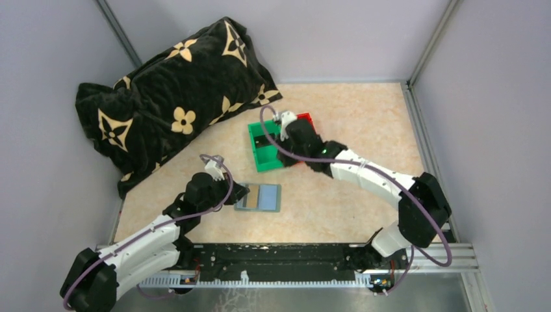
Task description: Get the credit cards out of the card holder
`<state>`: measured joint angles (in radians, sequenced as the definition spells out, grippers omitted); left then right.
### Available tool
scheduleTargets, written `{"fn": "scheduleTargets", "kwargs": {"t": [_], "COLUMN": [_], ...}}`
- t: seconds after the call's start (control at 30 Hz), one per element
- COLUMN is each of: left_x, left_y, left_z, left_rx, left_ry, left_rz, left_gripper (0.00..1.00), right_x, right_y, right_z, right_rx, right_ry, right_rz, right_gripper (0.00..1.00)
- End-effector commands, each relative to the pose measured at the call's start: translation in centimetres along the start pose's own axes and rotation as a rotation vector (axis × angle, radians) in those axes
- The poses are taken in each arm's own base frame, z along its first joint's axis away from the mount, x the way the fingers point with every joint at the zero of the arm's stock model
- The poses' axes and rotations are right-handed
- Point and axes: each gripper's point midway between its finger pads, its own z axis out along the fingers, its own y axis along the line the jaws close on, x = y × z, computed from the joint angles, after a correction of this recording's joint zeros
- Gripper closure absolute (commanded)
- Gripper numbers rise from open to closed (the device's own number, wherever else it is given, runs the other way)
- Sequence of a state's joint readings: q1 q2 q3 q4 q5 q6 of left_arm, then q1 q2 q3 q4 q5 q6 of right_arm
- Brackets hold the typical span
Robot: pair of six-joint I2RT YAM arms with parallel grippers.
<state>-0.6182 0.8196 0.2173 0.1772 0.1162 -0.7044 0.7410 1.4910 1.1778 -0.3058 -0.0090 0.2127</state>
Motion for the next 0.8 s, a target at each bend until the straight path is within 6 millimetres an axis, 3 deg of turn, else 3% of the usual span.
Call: {"fn": "scheduleTargets", "kwargs": {"t": [0.0,0.1,0.2,0.37,0.6,0.77], "left_x": [-1.1,-0.9,-0.5,0.4,0.8,0.9], "left_y": [1.7,2.5,2.8,3.5,3.8,2.8], "left_z": [0.0,0.1,-0.1,-0.7,-1.3,-1.1], "left_rx": [-0.121,-0.151,-0.154,-0.167,-0.164,-0.110], "left_ry": [-0.008,0.007,0.022,0.027,0.026,0.033], "left_rz": [-0.003,-0.021,-0.038,-0.053,-0.048,-0.052], "left_gripper": [1.00,1.00,0.97,0.68,0.46,0.33], "right_x": [4.4,8.8,11.8,15.8,18.3,17.3], "right_y": [6.6,10.7,12.8,13.7,11.7,12.0], "right_z": [0.8,2.0,3.2,5.1,6.1,5.6], "right_rx": [-0.121,-0.166,-0.186,-0.223,-0.149,-0.177], "right_ry": [0.009,0.083,0.133,0.208,0.256,0.243], "right_rz": [0.011,-0.020,-0.010,0.053,0.055,0.048], "right_gripper": [1.00,1.00,1.00,1.00,1.00,1.00]}}
